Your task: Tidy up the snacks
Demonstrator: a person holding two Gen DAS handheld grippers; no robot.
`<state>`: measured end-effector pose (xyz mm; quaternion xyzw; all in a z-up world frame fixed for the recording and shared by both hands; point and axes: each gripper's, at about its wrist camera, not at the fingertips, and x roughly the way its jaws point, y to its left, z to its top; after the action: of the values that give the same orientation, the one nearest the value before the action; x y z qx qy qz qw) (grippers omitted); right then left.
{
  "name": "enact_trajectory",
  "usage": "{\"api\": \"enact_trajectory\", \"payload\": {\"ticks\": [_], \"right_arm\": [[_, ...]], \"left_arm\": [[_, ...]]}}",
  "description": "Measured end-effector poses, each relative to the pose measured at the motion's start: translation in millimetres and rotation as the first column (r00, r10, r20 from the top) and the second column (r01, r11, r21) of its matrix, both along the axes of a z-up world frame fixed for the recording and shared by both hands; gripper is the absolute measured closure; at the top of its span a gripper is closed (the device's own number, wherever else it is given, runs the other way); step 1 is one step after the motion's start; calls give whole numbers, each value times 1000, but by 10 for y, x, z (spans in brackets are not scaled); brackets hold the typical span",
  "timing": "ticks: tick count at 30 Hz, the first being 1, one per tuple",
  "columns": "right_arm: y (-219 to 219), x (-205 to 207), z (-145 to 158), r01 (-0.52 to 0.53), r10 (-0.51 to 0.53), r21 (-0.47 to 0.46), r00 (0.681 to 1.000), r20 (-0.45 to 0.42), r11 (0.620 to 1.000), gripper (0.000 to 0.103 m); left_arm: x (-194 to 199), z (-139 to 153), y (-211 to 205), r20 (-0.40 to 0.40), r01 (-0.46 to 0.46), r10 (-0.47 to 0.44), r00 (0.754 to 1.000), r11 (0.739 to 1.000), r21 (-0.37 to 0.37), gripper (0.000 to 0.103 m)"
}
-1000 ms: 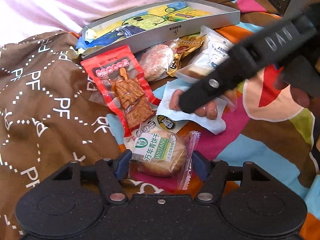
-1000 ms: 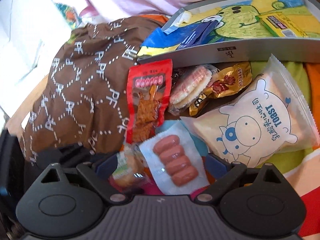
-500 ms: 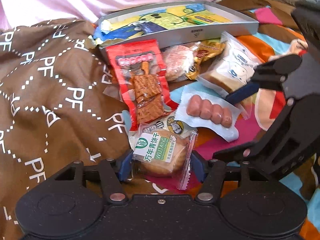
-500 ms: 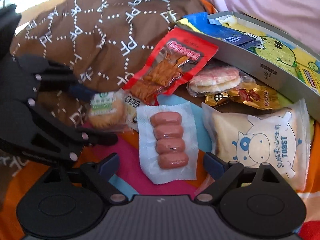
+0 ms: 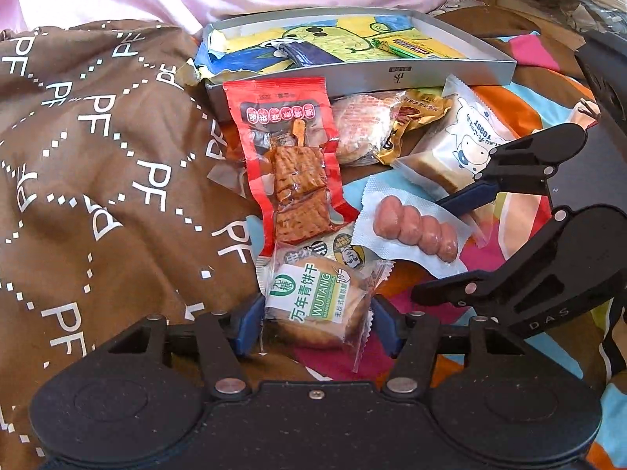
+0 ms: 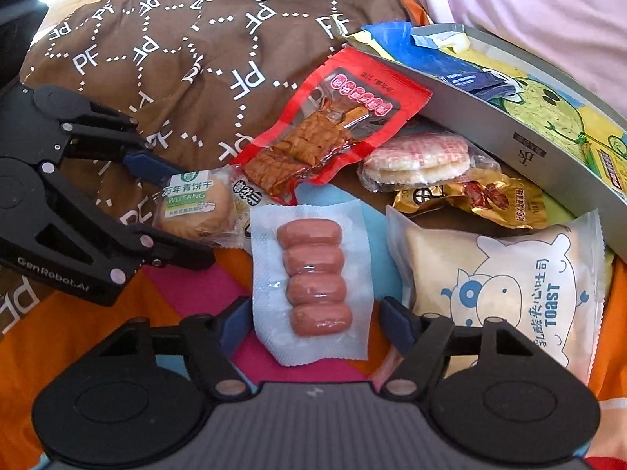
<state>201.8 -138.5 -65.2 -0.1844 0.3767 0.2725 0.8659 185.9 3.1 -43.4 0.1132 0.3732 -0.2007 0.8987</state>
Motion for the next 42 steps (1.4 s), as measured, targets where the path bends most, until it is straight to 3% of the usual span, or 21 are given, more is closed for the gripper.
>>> {"api": "enact_trajectory", "payload": {"ticks": [8,11,13,20,36,38,39,42], "right_arm": [[26,-4,-46,42,-42,-2,999,30,999,27],[17,-8,-49,80,-80,22,996,30,997,30],[25,-30,-45,105,-106,36,994,34,994,39],[-8,-163,-50,172,-174,58,984,41,983,43],[-218,-915,116,329,-331,46,943,42,943,48],[-278,-1009,106,334,-338,73,939,56,940,54],[-305,-1048,103,334,-340,93,939,61,938,74],[-333,-1119,99,337,-349,126,932,95,933,78]], "left_arm": [[18,-32,15,0,8,-8,1000,1000,-8,40],[17,-35,17,2,7,-7,1000,1000,-9,41],[9,-36,10,9,10,-10,1000,1000,-4,42],[-35,-38,-1,29,9,-9,1000,1000,6,46],[-343,37,-214,-30,86,-87,996,996,-29,47],[-410,46,-260,-25,93,-93,995,995,-26,47],[-437,52,-278,-21,96,-96,995,995,-25,47],[-494,59,-308,-15,100,-100,995,995,-22,47]]}}
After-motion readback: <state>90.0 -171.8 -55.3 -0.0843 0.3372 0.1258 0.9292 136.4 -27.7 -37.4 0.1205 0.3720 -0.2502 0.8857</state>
